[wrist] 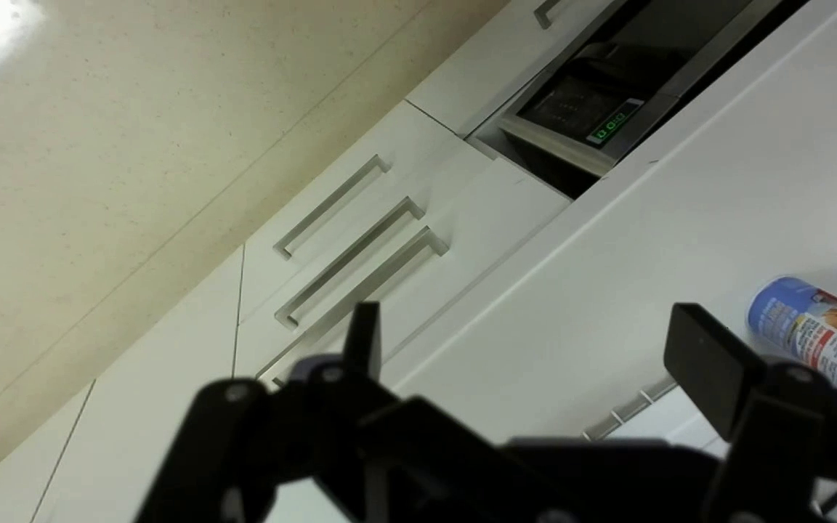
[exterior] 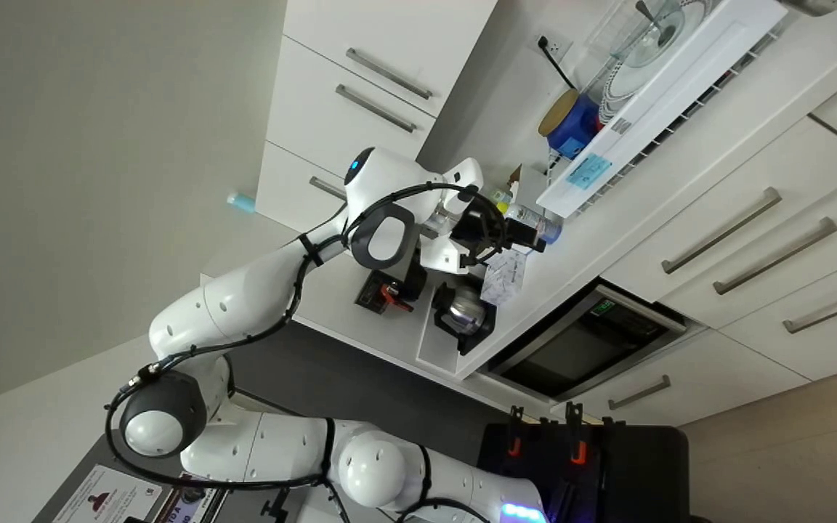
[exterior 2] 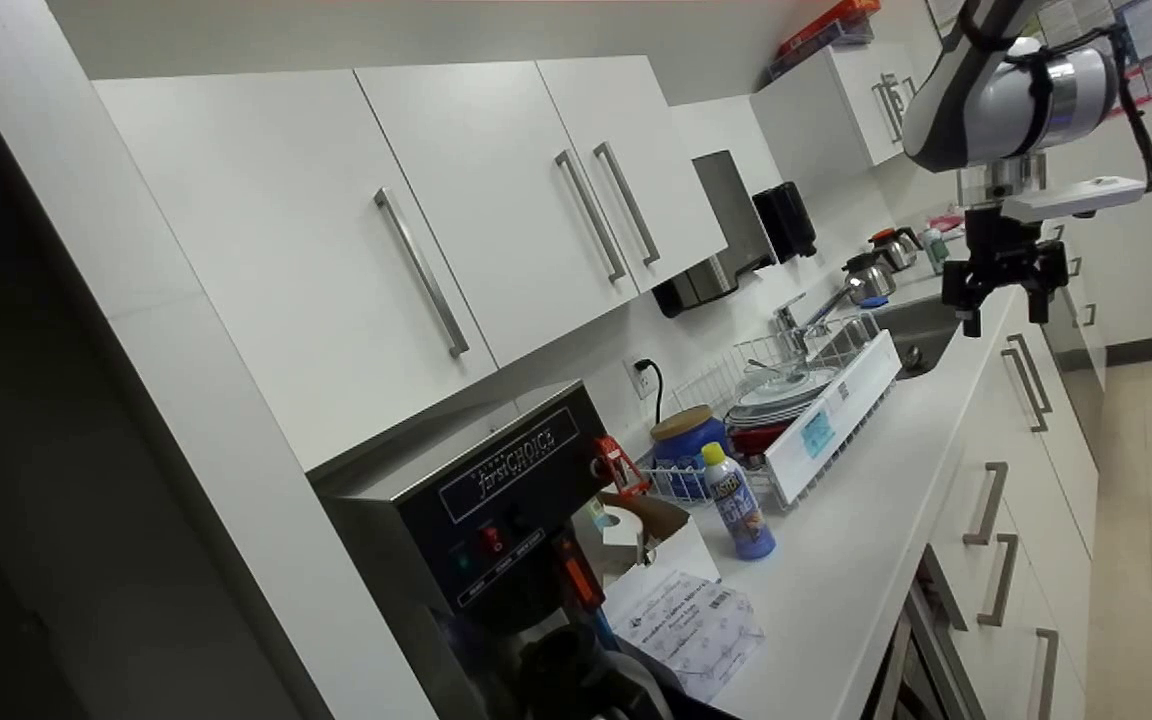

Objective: Open the top drawer of the kitchen unit

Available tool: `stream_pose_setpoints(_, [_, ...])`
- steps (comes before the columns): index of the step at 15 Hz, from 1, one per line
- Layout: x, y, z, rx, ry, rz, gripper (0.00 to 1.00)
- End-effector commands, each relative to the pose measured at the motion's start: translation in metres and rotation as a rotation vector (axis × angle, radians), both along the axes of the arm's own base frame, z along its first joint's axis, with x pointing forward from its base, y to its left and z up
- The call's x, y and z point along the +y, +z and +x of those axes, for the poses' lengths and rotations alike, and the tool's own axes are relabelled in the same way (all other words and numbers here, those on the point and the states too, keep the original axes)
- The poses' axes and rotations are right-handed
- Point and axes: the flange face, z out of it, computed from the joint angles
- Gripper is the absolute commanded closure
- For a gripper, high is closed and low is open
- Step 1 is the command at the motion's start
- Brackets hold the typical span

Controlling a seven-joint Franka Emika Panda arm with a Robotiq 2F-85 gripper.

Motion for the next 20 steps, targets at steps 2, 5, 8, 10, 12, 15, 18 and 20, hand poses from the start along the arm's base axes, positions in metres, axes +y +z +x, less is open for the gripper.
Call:
stream_pose_setpoints(2, [-0.004, 0.0, 0.004, -0.012, -0.013, 0.009, 0.0])
stream_pose_setpoints(5, [-0.027, -0.02, 0.008, -0.093, -0.134, 0.055, 0.0])
stream_pose_setpoints(8, [-0.05, -0.044, 0.005, -0.2, -0.257, 0.124, 0.0])
stream_pose_setpoints(10, [-0.063, -0.057, -0.004, -0.27, -0.321, 0.185, 0.0])
stream_pose_setpoints(12, [-0.078, -0.071, -0.012, -0.34, -0.386, 0.242, 0.0])
stream_pose_setpoints(15, [-0.092, -0.113, -0.014, -0.415, -0.462, 0.295, 0.0])
stream_pose_setpoints(18, [-0.084, -0.117, -0.025, -0.404, -0.464, 0.283, 0.0])
stream_pose_setpoints(20, [-0.084, -0.121, -0.025, -0.391, -0.46, 0.283, 0.0])
